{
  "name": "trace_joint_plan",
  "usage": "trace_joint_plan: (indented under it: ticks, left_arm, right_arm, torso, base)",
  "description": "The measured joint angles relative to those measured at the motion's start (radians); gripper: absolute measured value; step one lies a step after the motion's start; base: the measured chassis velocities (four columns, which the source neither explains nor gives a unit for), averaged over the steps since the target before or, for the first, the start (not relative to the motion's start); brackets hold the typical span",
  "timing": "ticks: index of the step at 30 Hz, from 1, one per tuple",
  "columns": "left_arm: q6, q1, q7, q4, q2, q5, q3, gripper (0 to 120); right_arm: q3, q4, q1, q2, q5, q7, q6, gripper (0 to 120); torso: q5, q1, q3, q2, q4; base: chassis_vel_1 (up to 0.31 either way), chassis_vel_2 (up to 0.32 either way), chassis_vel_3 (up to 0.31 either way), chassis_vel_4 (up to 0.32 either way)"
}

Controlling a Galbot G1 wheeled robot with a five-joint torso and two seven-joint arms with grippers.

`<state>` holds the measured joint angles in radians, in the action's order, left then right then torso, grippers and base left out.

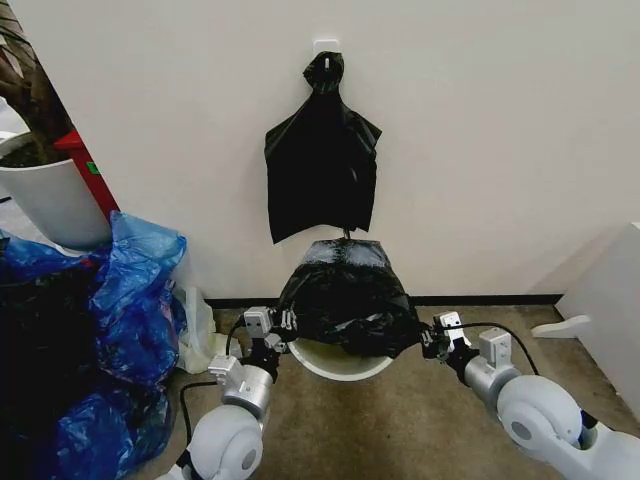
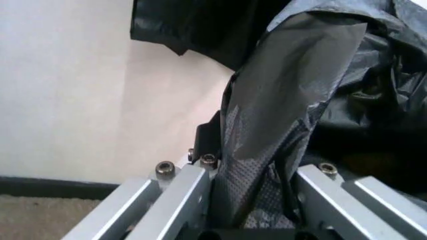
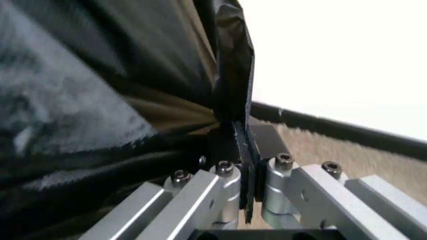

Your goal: Place the garbage bag over the trash bin.

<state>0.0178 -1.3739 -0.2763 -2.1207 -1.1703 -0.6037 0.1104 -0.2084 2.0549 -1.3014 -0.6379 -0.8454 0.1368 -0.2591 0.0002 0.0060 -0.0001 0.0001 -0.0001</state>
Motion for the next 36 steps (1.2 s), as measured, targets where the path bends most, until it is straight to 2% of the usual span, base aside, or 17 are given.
trace_joint_plan:
  ticks: [4, 7, 10, 11, 18, 19, 21, 26, 27, 31, 35, 36]
  left_arm:
    - [-0.008, -0.006, -0.009, -0.002, -0.004, -0.005, 0.000, 4]
    - [-0.013, -0.004, -0.035, 0.012, -0.013, -0.003, 0.000, 4]
    - [-0.016, -0.002, -0.067, 0.030, -0.026, 0.006, 0.002, 4]
    - [-0.016, -0.002, -0.067, 0.030, -0.026, 0.006, 0.002, 4]
    - [-0.025, -0.009, -0.132, 0.065, -0.057, 0.039, 0.002, 4]
    - [-0.025, -0.009, -0.132, 0.065, -0.057, 0.039, 0.002, 4]
    - [-0.025, -0.003, -0.144, 0.076, -0.061, 0.044, 0.000, 4]
    - [-0.028, 0.019, -0.158, 0.104, -0.072, 0.058, -0.014, 4]
    - [-0.028, 0.019, -0.158, 0.104, -0.072, 0.058, -0.014, 4]
    - [-0.019, 0.021, -0.142, 0.108, -0.073, 0.087, -0.021, 4]
    - [-0.004, 0.020, -0.127, 0.108, -0.073, 0.108, -0.022, 4]
    - [0.009, 0.019, -0.114, 0.108, -0.072, 0.122, -0.023, 4]
  right_arm:
    - [-0.011, 0.022, -0.019, 0.007, 0.014, 0.025, 0.009, 0]
    - [-0.017, 0.073, -0.028, 0.024, 0.005, 0.104, -0.002, 13]
    - [-0.015, 0.126, -0.019, 0.049, -0.018, 0.181, -0.029, 25]
    - [-0.015, 0.126, -0.019, 0.049, -0.018, 0.181, -0.029, 25]
    - [-0.034, 0.244, -0.017, 0.076, -0.099, 0.305, -0.086, 53]
    - [-0.034, 0.244, -0.017, 0.076, -0.099, 0.305, -0.086, 53]
    - [-0.041, 0.274, -0.014, 0.076, -0.122, 0.340, -0.097, 62]
    - [-0.024, 0.396, 0.018, 0.058, -0.291, 0.531, -0.130, 84]
    - [-0.024, 0.396, 0.018, 0.058, -0.291, 0.531, -0.130, 84]
    - [0.017, 0.448, 0.050, 0.041, -0.421, 0.613, -0.144, 97]
    - [0.042, 0.452, 0.080, 0.025, -0.500, 0.659, -0.126, 100]
    - [0.057, 0.452, 0.116, 0.005, -0.576, 0.708, -0.102, 100]
  torso:
    - [-0.0001, 0.000, 0.000, 0.000, -0.0002]
    - [-0.0004, 0.000, 0.000, 0.000, -0.0005]
    - [-0.0004, 0.000, 0.000, 0.000, 0.0001]
    - [-0.0004, 0.000, 0.000, 0.000, 0.0001]
    - [-0.0003, 0.000, 0.000, 0.000, -0.0001]
    - [-0.0003, 0.000, 0.000, 0.000, -0.0001]
    - [0.0000, 0.000, 0.000, 0.000, -0.0001]
    - [-0.0001, 0.000, 0.000, 0.000, -0.0002]
    - [-0.0001, 0.000, 0.000, 0.000, -0.0002]
    - [-0.0004, 0.000, 0.000, 0.000, -0.0002]
    - [0.0000, 0.000, 0.000, 0.000, -0.0004]
    - [0.0000, 0.000, 0.000, 0.000, -0.0003]
  base:
    - [0.000, 0.000, 0.000, 0.000]
    - [0.000, 0.000, 0.000, 0.000]
    - [0.000, 0.000, 0.000, 0.000]
    - [0.000, 0.000, 0.000, 0.000]
    - [0.000, 0.000, 0.000, 0.000]
    - [0.000, 0.000, 0.000, 0.000]
    - [0.000, 0.000, 0.000, 0.000]
    - [0.000, 0.000, 0.000, 0.000]
    - [0.000, 0.000, 0.000, 0.000]
    - [0.000, 0.000, 0.000, 0.000]
    - [0.000, 0.000, 0.000, 0.000]
    - [0.000, 0.000, 0.000, 0.000]
